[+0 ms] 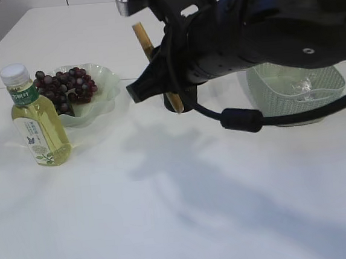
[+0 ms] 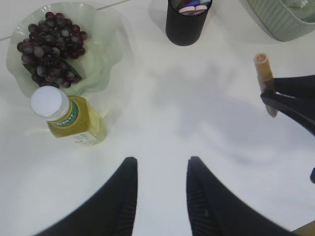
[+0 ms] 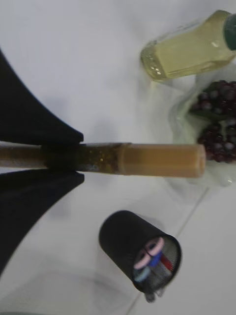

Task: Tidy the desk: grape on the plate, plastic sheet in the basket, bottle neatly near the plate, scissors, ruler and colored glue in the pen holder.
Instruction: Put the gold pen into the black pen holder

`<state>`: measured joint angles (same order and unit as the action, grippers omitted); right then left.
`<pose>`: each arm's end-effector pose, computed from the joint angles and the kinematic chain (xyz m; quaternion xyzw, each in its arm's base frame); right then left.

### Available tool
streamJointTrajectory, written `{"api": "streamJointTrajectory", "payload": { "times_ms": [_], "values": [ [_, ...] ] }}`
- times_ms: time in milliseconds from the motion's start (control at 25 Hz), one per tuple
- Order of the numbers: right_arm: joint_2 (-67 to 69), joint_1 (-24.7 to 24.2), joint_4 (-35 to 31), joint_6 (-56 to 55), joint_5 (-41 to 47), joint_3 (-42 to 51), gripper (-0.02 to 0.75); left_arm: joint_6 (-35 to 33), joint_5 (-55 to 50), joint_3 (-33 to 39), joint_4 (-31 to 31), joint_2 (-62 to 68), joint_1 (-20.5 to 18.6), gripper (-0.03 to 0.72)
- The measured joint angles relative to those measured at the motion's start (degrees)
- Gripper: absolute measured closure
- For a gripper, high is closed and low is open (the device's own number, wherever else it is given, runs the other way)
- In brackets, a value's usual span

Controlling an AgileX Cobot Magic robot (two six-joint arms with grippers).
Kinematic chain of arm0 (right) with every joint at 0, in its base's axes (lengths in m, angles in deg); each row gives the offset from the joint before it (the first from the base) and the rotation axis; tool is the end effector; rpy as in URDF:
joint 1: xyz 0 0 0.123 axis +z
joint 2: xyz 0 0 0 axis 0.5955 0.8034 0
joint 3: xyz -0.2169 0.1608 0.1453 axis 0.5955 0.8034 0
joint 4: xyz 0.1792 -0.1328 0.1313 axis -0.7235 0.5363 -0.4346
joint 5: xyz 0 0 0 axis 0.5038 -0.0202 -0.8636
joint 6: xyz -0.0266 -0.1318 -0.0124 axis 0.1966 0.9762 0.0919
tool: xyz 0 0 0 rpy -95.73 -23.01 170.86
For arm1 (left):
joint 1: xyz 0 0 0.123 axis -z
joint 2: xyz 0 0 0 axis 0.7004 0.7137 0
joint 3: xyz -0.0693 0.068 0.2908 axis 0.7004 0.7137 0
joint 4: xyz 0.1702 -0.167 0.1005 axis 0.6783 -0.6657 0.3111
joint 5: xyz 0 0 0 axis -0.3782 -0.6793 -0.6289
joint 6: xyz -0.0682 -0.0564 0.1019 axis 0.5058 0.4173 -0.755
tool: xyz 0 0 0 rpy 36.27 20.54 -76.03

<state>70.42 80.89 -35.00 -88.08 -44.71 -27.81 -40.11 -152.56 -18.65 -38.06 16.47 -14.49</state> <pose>0.3135 0.2560 0.2931 -0.2841 0.8429 0.0524 0.4539 0.2695 -0.1467 0.4327 0.1738 0.9290 -0.0799 0.3167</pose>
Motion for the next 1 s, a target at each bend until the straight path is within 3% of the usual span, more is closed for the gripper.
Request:
{"api": "streamJointTrajectory", "payload": {
  "times_ms": [320,880,1000],
  "values": [
    [-0.8,-3.2,28.0,-28.1,-5.7,0.0,0.596,0.0,0.0,0.0,0.1,0.2,0.0,0.442],
    [3.8,-14.9,60.6,-54.7,-10.7,-4.6,0.596,0.0,0.0,0.0,0.3,1.2,0.0,0.442],
    [7.4,-15.7,63.9,-59.3,-11.0,-7.5,0.596,0.0,0.0,0.1,0.3,1.4,0.0,0.442]
  ]
}}
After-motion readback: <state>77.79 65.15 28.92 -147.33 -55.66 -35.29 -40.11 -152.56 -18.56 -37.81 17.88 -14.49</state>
